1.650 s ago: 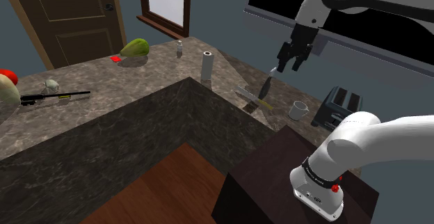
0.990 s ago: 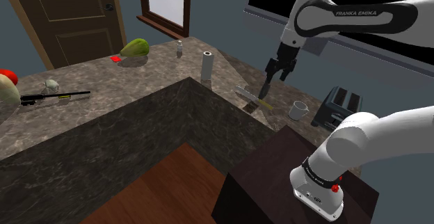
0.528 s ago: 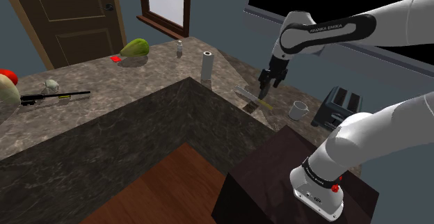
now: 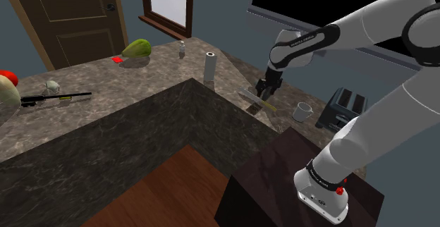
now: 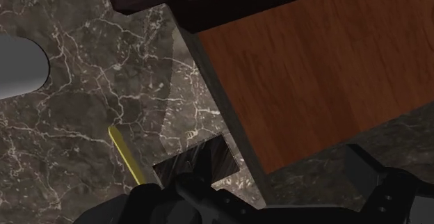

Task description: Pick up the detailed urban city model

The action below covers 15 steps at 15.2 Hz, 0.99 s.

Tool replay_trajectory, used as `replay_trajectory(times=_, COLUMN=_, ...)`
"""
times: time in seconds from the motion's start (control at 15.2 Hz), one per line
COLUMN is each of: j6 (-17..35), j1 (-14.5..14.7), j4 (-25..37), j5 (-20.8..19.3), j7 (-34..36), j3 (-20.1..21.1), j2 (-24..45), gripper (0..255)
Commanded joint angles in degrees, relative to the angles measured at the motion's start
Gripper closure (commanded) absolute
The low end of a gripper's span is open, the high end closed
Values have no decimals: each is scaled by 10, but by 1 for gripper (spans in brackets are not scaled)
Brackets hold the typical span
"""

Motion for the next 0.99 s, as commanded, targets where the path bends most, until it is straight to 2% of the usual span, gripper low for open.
replay_trajectory(times=0.0, j6=37, j1=-3, j4=14, j5=9, j7=-18, j3=-10, j2=48, gripper=0)
replay_trajectory(times=0.46, j6=132, j1=-22, j4=84, j5=65, j7=-78, j3=-17, j2=210, gripper=0)
replay_trajectory(times=0.86, j6=183, j1=-59, j4=172, j5=111, j7=-123, j3=-1, j2=346, gripper=0)
replay_trajectory(times=0.92, j6=184, j1=-61, j4=176, j5=112, j7=-123, j3=0, j2=351, gripper=0)
